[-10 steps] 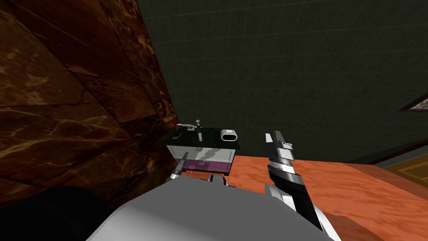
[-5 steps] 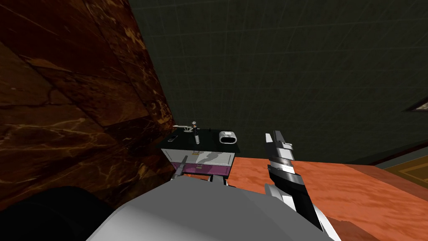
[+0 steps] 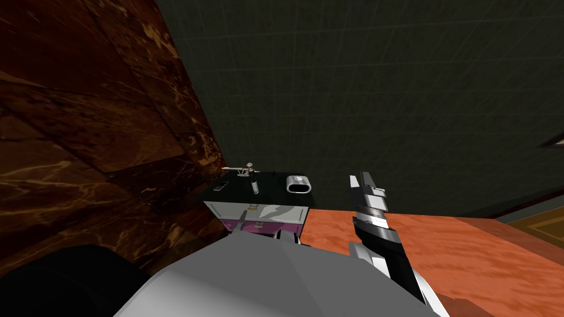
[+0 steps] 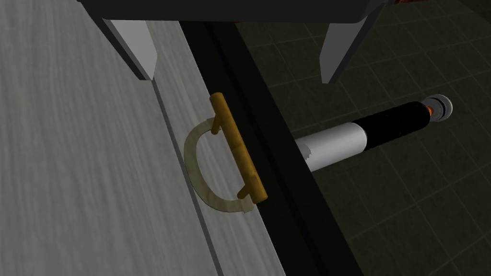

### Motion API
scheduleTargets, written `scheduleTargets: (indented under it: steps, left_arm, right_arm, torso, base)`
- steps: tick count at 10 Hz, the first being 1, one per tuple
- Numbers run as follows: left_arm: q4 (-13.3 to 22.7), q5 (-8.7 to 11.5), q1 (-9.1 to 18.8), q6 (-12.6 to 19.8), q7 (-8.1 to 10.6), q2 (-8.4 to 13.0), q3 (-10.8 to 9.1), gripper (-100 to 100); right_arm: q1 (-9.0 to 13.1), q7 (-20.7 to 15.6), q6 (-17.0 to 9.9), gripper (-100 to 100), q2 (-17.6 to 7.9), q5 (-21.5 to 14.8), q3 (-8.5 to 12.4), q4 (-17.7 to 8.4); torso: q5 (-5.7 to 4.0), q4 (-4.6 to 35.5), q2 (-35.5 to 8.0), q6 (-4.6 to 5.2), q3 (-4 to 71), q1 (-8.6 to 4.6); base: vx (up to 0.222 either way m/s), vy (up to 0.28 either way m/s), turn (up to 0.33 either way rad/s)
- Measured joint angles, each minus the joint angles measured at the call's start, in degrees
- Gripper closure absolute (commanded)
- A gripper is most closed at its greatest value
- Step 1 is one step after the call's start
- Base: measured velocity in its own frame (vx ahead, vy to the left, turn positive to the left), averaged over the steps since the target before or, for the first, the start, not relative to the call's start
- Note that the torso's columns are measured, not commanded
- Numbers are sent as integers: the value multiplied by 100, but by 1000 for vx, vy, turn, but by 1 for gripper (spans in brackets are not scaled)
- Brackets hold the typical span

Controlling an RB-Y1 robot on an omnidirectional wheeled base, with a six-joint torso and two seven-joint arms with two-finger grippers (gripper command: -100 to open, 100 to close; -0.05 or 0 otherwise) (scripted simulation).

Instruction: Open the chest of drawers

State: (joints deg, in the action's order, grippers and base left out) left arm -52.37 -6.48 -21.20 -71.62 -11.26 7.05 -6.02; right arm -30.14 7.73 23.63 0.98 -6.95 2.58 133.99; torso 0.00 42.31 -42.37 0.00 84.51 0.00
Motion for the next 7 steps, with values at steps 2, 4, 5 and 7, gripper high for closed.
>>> scheduleTargets:
  steps: [2,4,5,7]
  left_arm:
    - [364,5,63,-197,-9,-145,-42,-100]
    - [494,0,22,-292,8,-331,-62,-100]
    - [645,1,54,-372,-3,-434,-74,-100]
    - [812,6,126,-455,-21,-569,-91,-100]
  right_arm:
    - [0,0,0,0,0,0,0,0]
    - [1,0,0,0,0,0,0,0]
    - [1,0,0,0,0,0,0,0]
    - [1,0,0,0,0,0,0,0]
  torso:
    - [0,-4,8,-1,7,1]
    - [-1,1,-6,0,-3,0]
    - [1,0,0,1,0,4]
    - [-1,-3,8,0,6,3]
  base:
    - [45,-21,37]
    - [9,-11,33]
    - [5,-6,16]
    - [-20,-5,-22]
